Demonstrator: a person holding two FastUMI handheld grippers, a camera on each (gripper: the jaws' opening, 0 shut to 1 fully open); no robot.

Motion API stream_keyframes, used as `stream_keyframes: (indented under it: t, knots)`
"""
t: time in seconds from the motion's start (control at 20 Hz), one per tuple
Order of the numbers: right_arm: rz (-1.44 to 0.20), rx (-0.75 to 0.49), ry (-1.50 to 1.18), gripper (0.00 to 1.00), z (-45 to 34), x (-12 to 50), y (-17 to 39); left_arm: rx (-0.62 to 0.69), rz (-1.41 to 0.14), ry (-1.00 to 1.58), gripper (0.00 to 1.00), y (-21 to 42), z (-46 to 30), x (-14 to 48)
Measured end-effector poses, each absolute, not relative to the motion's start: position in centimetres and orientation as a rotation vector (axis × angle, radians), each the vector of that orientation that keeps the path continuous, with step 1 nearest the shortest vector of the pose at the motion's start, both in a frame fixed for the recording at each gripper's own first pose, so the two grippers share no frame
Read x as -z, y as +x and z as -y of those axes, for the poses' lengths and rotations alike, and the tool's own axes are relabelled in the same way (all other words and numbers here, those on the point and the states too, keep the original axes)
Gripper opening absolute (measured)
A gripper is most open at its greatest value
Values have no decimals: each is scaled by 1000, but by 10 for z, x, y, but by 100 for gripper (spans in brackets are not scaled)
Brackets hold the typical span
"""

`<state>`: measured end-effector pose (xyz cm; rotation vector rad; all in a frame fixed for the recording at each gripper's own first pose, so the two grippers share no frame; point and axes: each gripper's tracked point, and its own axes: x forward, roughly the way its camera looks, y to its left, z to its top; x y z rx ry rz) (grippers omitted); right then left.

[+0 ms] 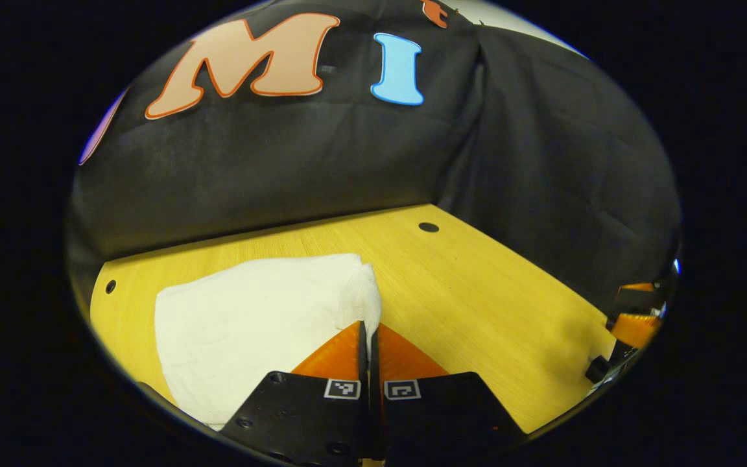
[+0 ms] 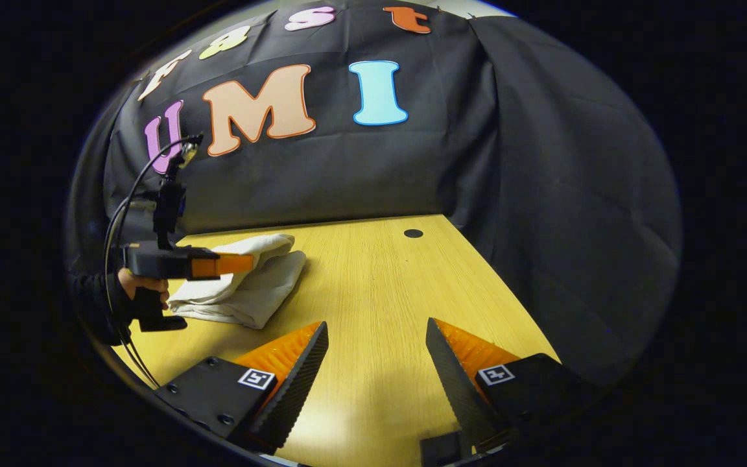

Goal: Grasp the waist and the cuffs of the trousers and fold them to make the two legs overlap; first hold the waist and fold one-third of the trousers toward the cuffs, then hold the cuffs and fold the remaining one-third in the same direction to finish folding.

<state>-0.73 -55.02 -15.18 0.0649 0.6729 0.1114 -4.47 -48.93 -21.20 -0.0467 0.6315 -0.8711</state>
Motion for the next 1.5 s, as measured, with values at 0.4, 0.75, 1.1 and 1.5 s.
stream_keyframes:
  t: [0.4,0.75,1.1,1.5]
  knots:
    - [-642,-233,37,98,529,141,9,879,-655,13,68,-87,483,239]
    - [-487,-331,29,98,454,88,48,704,-492,-31,97,-57,400,165]
    - [-298,-369,71,97,376,3,84,411,-269,-32,96,-4,238,79]
    - [-164,-337,148,97,340,-53,84,241,-180,-11,96,-1,140,41]
